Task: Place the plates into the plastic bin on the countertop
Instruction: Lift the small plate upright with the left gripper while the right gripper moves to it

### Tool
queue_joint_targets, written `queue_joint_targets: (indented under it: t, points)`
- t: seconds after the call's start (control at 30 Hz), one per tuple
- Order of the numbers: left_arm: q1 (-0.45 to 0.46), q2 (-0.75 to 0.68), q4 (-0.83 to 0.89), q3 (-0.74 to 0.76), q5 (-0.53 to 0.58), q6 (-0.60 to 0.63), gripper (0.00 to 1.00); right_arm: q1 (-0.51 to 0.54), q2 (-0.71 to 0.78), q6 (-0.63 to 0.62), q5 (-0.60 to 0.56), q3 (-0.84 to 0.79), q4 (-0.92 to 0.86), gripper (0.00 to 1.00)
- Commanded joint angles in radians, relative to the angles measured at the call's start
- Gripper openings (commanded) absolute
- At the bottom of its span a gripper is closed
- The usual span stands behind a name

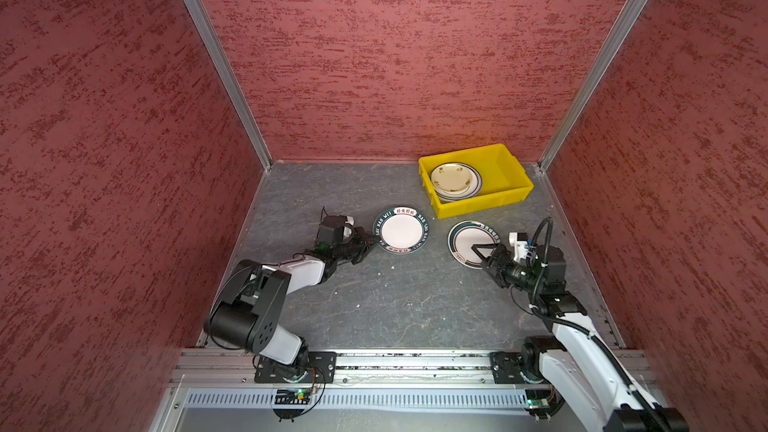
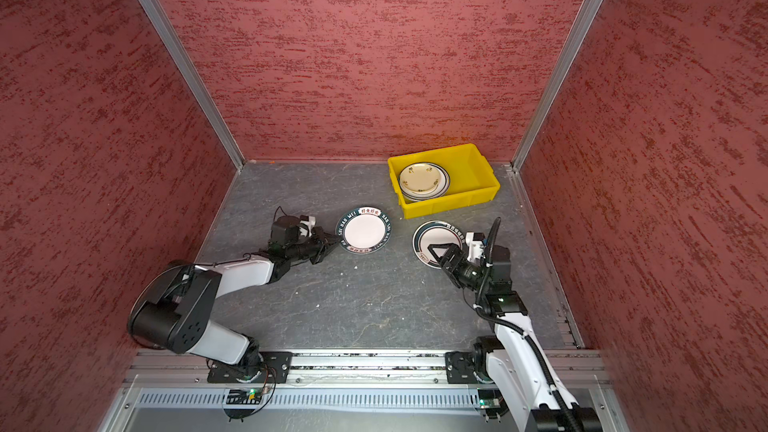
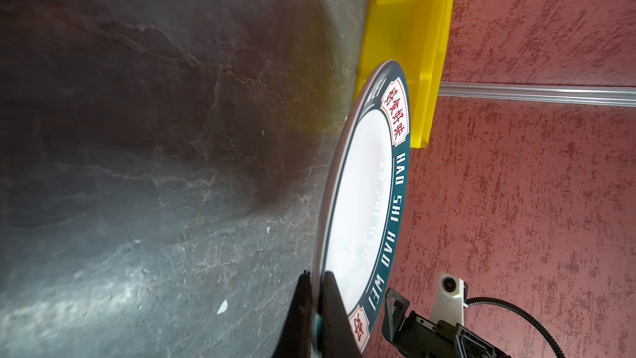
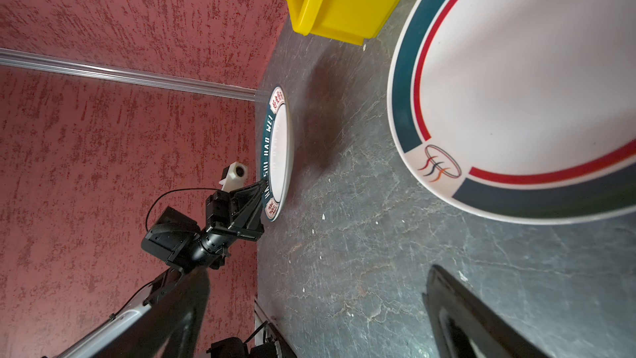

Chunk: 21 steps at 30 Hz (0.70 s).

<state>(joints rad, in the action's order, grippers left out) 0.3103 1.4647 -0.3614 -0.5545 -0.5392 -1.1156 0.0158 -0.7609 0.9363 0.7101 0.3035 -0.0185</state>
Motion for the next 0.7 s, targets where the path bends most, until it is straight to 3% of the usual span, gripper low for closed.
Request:
queue_joint_targets:
  t: [0.0,0.3,0.67]
  points:
    - [-0.006,-0.105,0.068,-0.003,0.014,0.031,0.00,-0.001,0.016,0.027,-0.040,0.005,0.027,0.98]
    - [0.026,-0.367,0.258,-0.019,0.073,0.055,0.00,0.033,0.012,0.033,-0.022,0.071,0.032,0.98]
    - [0.074,-0.388,0.243,-0.038,0.049,0.040,0.00,0.241,-0.144,0.125,-0.113,0.159,0.183,0.97]
